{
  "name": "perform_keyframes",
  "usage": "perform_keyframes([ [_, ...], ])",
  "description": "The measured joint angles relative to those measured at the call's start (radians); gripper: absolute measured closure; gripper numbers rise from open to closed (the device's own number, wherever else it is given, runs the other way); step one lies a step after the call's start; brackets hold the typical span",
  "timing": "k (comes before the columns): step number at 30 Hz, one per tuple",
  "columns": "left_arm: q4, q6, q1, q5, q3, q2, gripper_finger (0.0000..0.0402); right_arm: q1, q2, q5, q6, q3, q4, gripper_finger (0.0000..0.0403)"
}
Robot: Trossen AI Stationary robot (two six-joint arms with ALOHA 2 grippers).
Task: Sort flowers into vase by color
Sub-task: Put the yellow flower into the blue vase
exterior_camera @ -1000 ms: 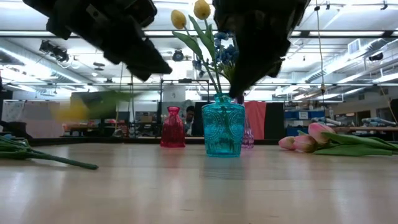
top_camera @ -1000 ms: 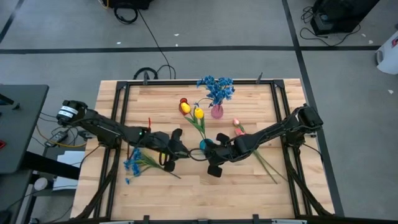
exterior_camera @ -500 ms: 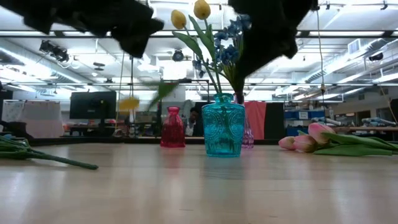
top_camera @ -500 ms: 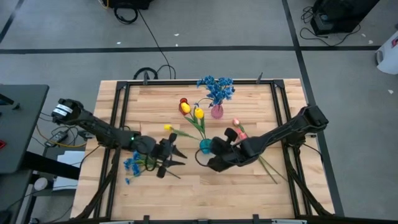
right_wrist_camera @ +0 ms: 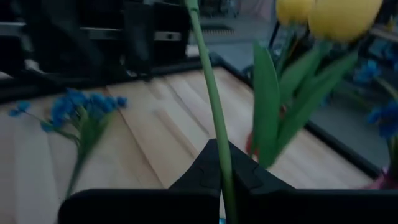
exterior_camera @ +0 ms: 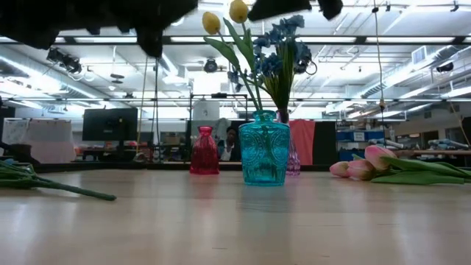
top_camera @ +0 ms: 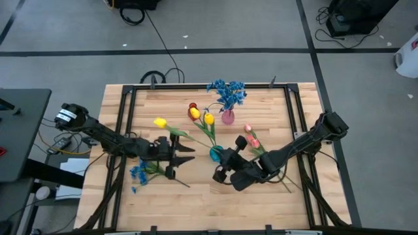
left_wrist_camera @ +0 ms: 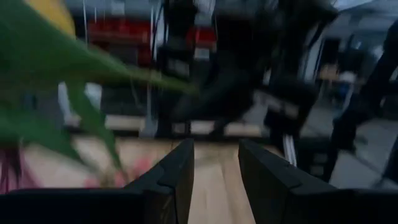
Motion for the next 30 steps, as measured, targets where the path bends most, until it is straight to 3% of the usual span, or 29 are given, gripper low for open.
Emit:
perform_keyframes([
  [9,0.249,0.098,0.008,-0.002,0.001,0.0,0.027,0.022,0.001,-0.002,-0.132,0.0,0.156,0.0394],
  [17,0.253,0.094,0.042,-0.003,0.001,0.0,0.0271,0.019,0.001,-0.036,-0.157,0.0,0.166,0.0394],
  [24,0.166,-0.007,0.052,0.004,0.001,0.0,0.0271,0.019,0.001,0.039,-0.215,0.0,0.185,0.0393],
  [30,0.205,-0.005,0.052,-0.005,0.001,0.0,0.0271,0.004,0.001,-0.086,-0.236,0.0,0.212,0.0393],
])
